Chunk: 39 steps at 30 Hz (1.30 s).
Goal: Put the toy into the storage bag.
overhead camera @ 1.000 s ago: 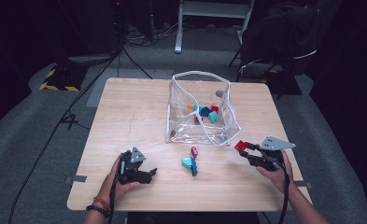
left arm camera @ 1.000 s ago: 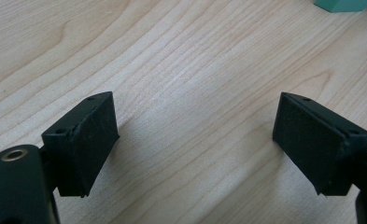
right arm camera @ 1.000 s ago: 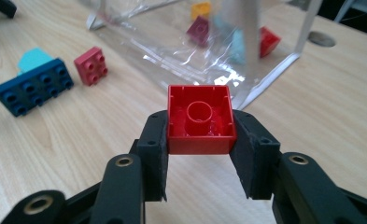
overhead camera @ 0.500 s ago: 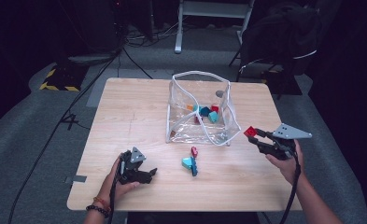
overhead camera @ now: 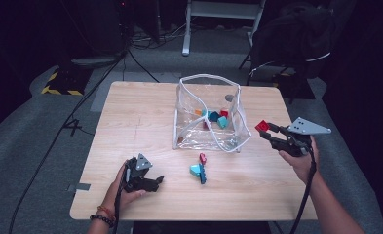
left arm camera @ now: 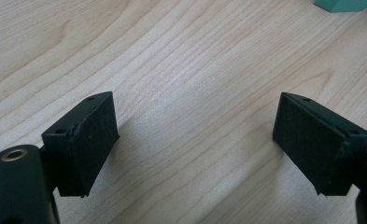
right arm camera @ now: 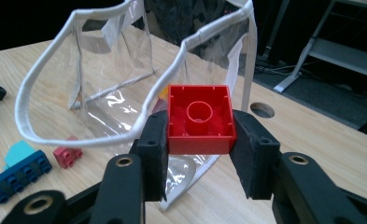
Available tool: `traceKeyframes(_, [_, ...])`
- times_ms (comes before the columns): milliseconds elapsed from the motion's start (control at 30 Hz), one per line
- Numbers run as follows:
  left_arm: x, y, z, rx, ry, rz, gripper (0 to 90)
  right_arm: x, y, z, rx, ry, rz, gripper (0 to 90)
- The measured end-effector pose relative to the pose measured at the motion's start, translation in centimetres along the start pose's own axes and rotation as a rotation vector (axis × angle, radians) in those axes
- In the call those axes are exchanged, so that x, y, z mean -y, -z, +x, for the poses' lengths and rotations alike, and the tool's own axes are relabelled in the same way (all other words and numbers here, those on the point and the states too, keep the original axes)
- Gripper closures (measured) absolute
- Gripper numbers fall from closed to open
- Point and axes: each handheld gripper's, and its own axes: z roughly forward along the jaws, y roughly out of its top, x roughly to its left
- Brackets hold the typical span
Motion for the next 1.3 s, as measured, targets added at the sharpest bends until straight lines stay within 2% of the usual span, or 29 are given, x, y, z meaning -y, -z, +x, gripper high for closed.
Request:
traceKeyframes(533, [0.0, 0.0, 0.0, 0.000, 0.000, 0.000, 14.3, -3.8, -0.8, 1.4, -0.008, 0.057, -0.046, 59.6])
traceKeyframes(900, [0.0, 0.0, 0.0, 0.000, 0.000, 0.000, 14.4, -6.0, -3.1, 3.1, -0.033, 0.088, -0.060, 59.6])
traceKeyframes(1300, [0.0, 0.0, 0.0, 0.000, 0.000, 0.000, 14.4, -7.8, -5.1, 4.6, -0.062, 0.113, -0.048, 59.6])
